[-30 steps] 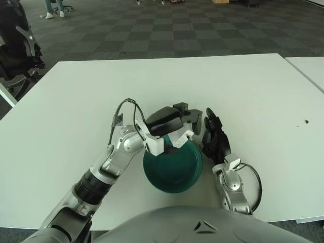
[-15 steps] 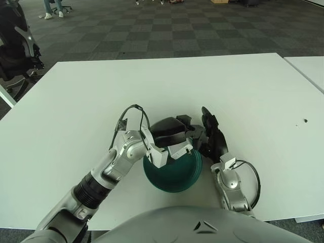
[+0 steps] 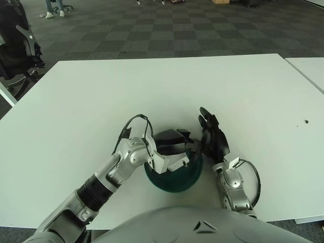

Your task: Put the charger into the plate.

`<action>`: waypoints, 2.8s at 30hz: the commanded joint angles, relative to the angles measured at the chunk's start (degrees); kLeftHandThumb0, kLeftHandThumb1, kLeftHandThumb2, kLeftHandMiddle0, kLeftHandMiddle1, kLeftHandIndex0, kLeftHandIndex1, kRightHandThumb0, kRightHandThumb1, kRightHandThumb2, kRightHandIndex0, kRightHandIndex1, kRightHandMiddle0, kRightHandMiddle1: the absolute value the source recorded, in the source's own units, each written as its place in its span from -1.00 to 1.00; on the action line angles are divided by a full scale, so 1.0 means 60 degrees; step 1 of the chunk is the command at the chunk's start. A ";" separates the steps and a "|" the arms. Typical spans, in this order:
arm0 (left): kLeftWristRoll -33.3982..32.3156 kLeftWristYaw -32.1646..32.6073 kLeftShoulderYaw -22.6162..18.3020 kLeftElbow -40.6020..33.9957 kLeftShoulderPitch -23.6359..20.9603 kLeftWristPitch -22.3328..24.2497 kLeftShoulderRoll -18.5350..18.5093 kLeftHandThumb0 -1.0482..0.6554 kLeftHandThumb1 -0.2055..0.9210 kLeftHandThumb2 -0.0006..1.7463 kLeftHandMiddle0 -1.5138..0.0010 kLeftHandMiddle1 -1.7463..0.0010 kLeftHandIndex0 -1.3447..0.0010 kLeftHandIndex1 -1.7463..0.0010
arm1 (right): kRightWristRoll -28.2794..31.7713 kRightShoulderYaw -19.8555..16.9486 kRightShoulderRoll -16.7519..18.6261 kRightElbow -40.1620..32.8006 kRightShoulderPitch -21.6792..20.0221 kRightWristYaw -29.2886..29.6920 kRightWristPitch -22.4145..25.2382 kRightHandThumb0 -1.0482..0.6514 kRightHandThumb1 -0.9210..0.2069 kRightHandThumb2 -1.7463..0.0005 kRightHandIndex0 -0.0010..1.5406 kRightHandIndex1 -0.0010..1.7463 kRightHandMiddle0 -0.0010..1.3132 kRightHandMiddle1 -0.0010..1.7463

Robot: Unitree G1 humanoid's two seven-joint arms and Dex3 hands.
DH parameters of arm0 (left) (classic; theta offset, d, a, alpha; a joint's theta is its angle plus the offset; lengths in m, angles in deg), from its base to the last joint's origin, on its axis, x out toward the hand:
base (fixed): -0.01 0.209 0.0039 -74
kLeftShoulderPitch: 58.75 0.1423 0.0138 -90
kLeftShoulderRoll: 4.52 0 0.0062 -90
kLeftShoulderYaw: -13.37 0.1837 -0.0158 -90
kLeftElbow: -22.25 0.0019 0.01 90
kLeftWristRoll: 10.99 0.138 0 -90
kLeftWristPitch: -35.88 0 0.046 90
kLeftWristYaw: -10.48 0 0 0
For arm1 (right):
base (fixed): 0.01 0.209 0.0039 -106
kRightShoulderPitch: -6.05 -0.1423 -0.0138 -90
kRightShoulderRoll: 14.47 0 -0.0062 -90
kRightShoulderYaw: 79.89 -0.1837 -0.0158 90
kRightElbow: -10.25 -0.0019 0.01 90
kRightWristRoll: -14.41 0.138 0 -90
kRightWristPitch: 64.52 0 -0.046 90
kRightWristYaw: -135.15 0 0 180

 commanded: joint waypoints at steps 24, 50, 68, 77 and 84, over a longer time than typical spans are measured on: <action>-0.0102 -0.1589 0.0088 -0.0349 -0.0534 -0.0216 -0.0605 0.05 0.02 0.34 0.20 -0.99 0.18 -0.87 | 0.1094 -0.0647 0.0336 0.2498 -0.0086 -0.0860 -0.0224 -0.84 -1.00 -0.17 -0.73 -0.99 -1.00 -0.61; 0.0659 -0.2872 -0.0175 -0.1369 -0.1193 0.0207 -0.1435 -1.00 1.00 -0.36 0.56 0.94 0.99 0.07 | 0.1803 -0.3371 0.1626 0.9555 -1.0420 0.5508 0.7746 0.21 -0.63 0.12 -0.55 0.68 -0.53 0.97; -0.0073 -0.0743 -0.2048 -0.1583 0.1118 0.0268 -0.1617 -1.00 1.00 -0.41 0.57 0.99 1.00 -0.14 | 0.0030 -0.0811 0.0624 0.7124 -0.4109 0.3873 0.2290 -0.12 -0.76 0.01 -0.71 0.16 -0.69 0.36; -0.2809 0.1869 -0.4505 -0.1286 0.3896 0.1224 0.0784 -1.00 1.00 -0.35 0.84 0.99 1.00 0.67 | 0.0469 0.0286 0.0243 0.3166 -0.0703 0.2008 0.1218 -0.74 -0.99 -0.14 -0.93 -0.93 -0.99 -0.75; -0.3348 0.3364 -0.4814 -0.0942 0.4155 0.0887 0.2449 -1.00 1.00 -0.10 0.86 1.00 1.00 0.82 | 0.0625 0.0125 0.0199 0.2850 -0.0191 0.1796 0.1175 -0.76 -1.00 -0.09 -0.95 -0.98 -1.00 -0.80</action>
